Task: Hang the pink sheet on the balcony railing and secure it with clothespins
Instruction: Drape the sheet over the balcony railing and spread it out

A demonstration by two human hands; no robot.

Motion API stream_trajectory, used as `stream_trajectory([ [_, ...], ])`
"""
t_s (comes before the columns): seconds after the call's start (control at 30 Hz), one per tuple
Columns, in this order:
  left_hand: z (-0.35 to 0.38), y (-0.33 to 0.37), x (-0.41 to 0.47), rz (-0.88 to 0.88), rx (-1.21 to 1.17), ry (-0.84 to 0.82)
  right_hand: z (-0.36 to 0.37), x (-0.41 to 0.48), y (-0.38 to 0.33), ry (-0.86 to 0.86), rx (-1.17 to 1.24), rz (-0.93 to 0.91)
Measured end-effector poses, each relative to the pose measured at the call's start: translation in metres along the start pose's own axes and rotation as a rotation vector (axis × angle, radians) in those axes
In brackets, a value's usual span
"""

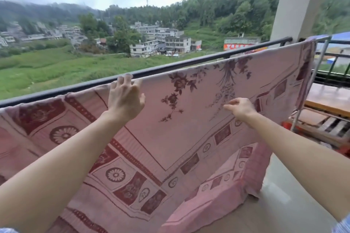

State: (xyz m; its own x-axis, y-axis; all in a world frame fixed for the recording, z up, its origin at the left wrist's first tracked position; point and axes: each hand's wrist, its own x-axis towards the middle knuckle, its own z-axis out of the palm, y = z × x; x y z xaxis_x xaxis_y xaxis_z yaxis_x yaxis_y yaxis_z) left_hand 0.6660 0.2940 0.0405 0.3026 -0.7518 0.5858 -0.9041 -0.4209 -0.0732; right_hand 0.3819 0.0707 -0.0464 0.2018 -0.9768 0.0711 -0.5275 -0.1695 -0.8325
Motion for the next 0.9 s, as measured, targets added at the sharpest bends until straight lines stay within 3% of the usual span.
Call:
stream_trajectory([
  [0.17,0.020,0.084,0.067,0.197,-0.075,0.075,-0.044,0.052,0.035,0.068,0.045,0.062],
  [0.6,0.112,0.302,0.251,0.465,-0.224,-0.022,-0.186,0.198,0.135,0.312,0.113,0.222],
  [0.9,0.170,0.454,0.330,0.498,-0.212,-0.063,-0.281,0.309,0.234,0.337,0.090,0.267],
])
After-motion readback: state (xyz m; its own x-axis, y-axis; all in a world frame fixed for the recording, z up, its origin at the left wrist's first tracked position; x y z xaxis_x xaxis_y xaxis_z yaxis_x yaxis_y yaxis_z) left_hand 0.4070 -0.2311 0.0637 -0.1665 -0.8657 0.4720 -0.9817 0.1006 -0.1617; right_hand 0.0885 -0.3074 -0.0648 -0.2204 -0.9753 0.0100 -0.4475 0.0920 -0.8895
